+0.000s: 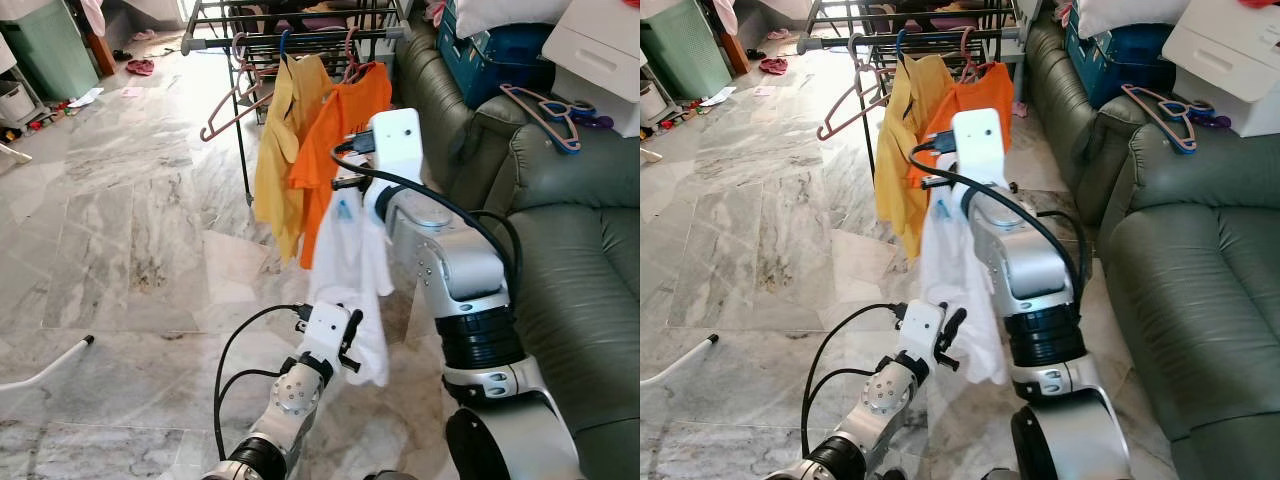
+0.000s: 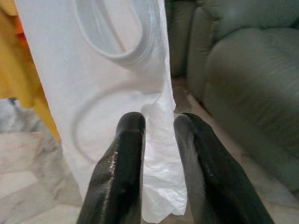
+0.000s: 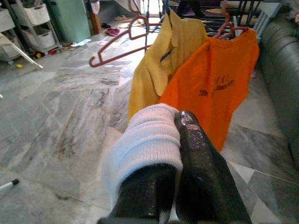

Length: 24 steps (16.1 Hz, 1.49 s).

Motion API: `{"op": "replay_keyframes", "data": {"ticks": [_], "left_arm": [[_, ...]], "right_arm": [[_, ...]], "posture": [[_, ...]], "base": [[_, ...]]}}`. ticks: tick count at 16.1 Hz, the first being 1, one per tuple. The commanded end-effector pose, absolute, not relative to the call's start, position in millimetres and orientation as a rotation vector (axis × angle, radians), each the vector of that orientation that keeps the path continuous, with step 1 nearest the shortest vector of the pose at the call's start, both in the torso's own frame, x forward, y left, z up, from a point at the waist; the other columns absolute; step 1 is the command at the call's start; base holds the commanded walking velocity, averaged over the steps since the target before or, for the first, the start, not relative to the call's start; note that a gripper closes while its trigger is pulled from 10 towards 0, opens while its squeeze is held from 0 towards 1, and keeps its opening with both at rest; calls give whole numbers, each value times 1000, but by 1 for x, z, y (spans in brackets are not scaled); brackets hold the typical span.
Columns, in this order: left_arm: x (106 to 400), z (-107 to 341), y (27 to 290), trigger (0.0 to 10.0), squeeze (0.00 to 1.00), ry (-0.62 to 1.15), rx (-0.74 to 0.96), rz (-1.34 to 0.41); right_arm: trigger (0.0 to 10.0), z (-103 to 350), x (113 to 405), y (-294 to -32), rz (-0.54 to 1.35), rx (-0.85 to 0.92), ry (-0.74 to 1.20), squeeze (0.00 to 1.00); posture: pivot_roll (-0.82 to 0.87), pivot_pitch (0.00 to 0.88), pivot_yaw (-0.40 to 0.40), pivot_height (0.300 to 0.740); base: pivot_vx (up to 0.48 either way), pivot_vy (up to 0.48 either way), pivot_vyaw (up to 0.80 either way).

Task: Hang hanger

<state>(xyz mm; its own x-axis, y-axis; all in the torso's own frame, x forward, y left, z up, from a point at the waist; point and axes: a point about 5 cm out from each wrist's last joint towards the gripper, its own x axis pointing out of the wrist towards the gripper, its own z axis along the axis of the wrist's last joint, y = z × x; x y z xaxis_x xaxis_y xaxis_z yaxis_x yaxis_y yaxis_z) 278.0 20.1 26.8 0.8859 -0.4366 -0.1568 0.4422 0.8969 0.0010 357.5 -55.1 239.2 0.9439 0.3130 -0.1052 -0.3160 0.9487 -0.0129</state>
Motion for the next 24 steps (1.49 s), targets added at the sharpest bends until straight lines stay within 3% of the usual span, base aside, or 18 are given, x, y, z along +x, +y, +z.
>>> {"op": "replay_keyframes", "data": {"ticks": [1, 6, 11, 12, 13, 24], "left_arm": [[291, 50, -4, 10000, 1000, 98, 11, -471], [312, 68, 6, 10000, 1000, 62, 33, -357], [311, 78, -5, 10000, 1000, 30, -88, -416], [311, 77, -5, 4706, 0, 28, -75, -412], [311, 76, -4, 0, 0, 37, -86, -409], [315, 76, -1, 0, 0, 73, -139, -392]], "right_arm": [[10000, 257, 354, -46, 353, -28, 39, 0], [10000, 244, 346, -33, 401, -7, 83, 0], [10000, 241, 343, -31, 415, -10, 90, 0], [10000, 241, 343, -31, 414, -8, 92, 0], [10000, 240, 343, -32, 412, -9, 95, 0], [10000, 242, 341, -37, 407, -31, 100, 0]], "posture": [[-324, 102, 28, 740], [-320, 103, 31, 740], [-324, 109, 34, 740], [-325, 109, 35, 740], [-326, 108, 36, 740], [-369, 103, 42, 740]], "base": [[0, 0, 0], [0, 0, 0], [0, 0, 0], [0, 0, 0], [0, 0, 0], [0, 0, 0]]}}
